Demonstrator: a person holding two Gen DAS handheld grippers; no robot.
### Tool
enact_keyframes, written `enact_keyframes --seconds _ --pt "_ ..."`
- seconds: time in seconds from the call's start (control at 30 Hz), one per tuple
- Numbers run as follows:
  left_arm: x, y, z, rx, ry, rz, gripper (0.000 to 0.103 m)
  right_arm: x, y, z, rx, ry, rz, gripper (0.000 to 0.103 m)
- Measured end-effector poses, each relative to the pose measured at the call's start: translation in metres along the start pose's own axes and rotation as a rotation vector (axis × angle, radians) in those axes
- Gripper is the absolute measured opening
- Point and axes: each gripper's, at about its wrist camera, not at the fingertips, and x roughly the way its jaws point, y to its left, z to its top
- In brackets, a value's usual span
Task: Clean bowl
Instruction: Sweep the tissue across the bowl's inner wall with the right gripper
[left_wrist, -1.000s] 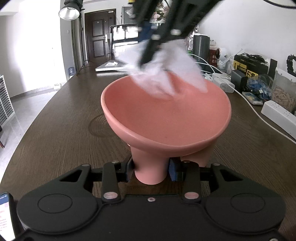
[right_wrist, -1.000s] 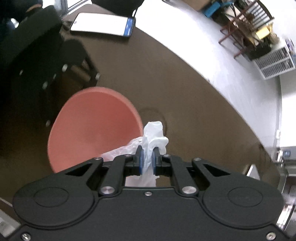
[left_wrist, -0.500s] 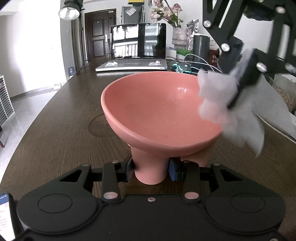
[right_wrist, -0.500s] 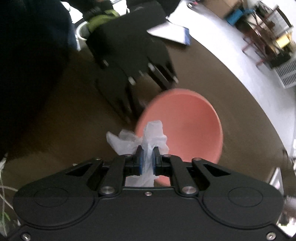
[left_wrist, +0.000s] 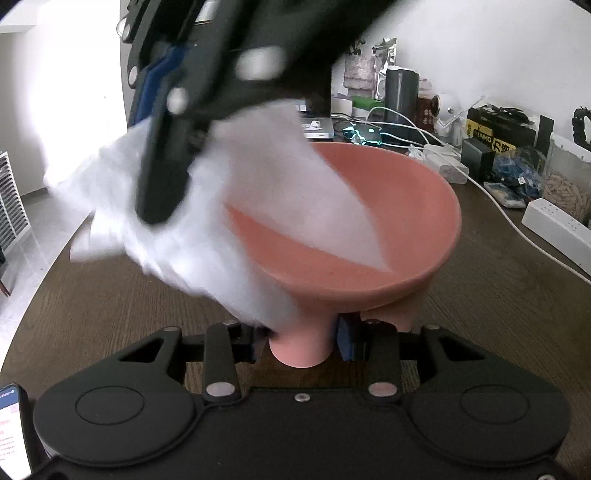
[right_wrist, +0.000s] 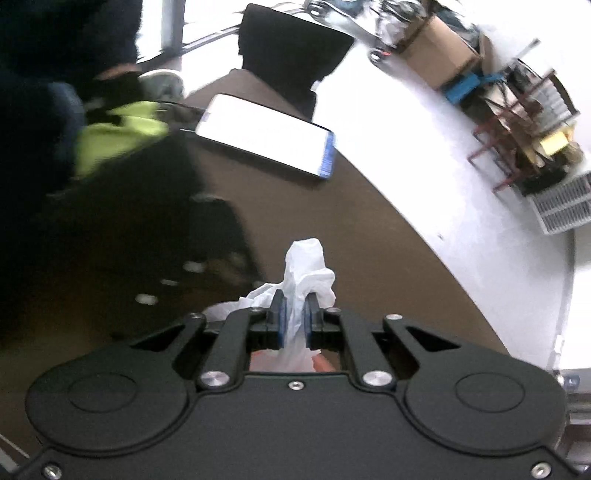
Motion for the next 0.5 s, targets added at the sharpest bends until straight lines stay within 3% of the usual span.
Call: enact_keyframes --seconds 0.23,0.5 --pt "-0.002 -0.001 -0.001 -0.005 -0.001 -0.004 0.038 0.019 -0.037 -0.054 0.119 0.139 -0.072 0.009" --pt "0.001 -0.002 0.001 -0.016 -0.001 -0.011 0.038 0.003 -0.01 -0.121 0.232 0.255 -0.045 0.009"
